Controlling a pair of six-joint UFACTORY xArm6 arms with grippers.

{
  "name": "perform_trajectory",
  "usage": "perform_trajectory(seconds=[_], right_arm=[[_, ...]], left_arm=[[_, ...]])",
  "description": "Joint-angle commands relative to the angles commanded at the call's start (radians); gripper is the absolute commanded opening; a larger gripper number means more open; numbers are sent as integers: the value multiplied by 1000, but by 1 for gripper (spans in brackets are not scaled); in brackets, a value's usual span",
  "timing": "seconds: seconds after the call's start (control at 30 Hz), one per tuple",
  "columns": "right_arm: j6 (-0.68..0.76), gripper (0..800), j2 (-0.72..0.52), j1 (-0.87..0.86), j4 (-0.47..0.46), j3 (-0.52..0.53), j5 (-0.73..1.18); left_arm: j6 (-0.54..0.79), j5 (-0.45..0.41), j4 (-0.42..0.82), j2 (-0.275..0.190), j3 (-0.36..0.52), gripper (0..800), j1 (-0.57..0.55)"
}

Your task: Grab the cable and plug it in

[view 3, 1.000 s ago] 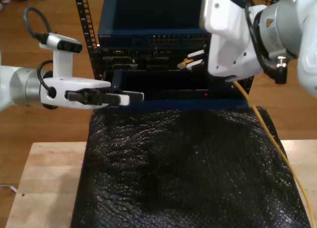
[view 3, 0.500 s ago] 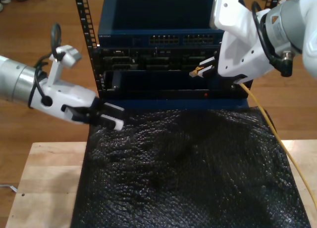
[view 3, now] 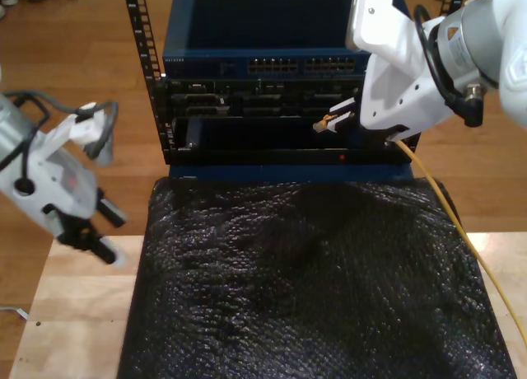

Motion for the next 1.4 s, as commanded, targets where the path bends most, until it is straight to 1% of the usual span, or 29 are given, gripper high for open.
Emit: perform_trajectory(seconds=[0.1, 0.2, 0.37, 0.5, 0.73, 0.87, 0.97, 1.13, 1.3, 1.4], right_arm=[[-2, 0, 0, 0, 0, 0, 2], [-2, 0, 0, 2, 0, 0, 5], [-2, 0, 3, 2, 0, 0, 12], [-2, 0, 9, 0, 0, 0, 12], [-2, 0, 21, 2, 0, 2, 11], [-2, 0, 35, 0, 0, 2, 11], [-2, 0, 38, 0, 0, 3, 9], [-2, 0, 44, 2, 0, 3, 9], [-2, 0, 44, 2, 0, 3, 11], [-2, 0, 44, 2, 0, 5, 11]], left_arm=[[63, -14, 41, -2, 0, 798, 52], [158, -29, 60, -2, 2, 798, 114], [308, -31, 83, 0, 5, 798, 218], [423, -28, 120, 0, 14, 798, 327], [646, -25, 206, -2, 66, 798, 494], [767, -25, 267, -8, 124, 798, 597], [858, -28, 307, -41, 187, 798, 663], [993, -28, 339, -109, 276, 798, 738], [1092, -26, 376, -173, 361, 798, 818], [1145, -25, 390, -204, 404, 798, 858]])
